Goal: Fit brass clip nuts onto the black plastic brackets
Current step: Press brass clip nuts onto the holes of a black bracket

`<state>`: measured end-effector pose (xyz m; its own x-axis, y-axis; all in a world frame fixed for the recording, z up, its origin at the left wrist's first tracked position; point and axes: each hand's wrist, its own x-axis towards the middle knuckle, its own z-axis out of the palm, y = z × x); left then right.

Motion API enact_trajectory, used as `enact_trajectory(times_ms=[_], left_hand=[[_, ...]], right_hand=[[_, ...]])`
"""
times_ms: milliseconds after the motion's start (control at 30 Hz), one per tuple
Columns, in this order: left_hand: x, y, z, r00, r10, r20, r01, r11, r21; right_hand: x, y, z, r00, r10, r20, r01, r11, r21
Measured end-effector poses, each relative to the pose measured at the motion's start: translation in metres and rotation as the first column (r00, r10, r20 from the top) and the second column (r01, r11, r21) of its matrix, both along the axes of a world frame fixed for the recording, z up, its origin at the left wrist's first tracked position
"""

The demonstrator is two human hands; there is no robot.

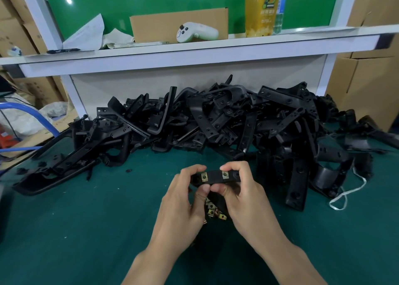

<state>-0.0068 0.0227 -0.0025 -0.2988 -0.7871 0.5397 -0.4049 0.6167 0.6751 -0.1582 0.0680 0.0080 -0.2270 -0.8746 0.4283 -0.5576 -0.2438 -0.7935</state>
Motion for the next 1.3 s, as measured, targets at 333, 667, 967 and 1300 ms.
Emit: enact_trajectory(times_ms=[333, 667, 967, 1300], left_hand=[[0.001, -0.002, -0.001, 1.000, 0.007, 0.012, -0.007, 0.999, -0.049], [-0.001, -0.003, 0.002, 1.000, -0.011, -0.016, 0.010, 0.998, -0.062], [-0.001, 0.000, 0.002, 0.997, -0.041, -0.066, 0.036, 0.996, -0.077], [-0.005, -0.002, 0.006, 0.992, 0.045, -0.118, -0.069, 0.976, -0.208]], right_hand=[[0.000, 0.000, 0.000, 1.000, 0.003, -0.027, -0.003, 1.000, -0.018], [-0.001, -0.001, -0.001, 1.000, 0.001, -0.003, -0.002, 0.999, -0.053], [0.006, 0.002, 0.003, 0.977, -0.142, -0.156, 0.097, 0.959, -0.266], [0.009, -0.001, 0.003, 0.973, -0.159, -0.168, 0.065, 0.885, -0.461]])
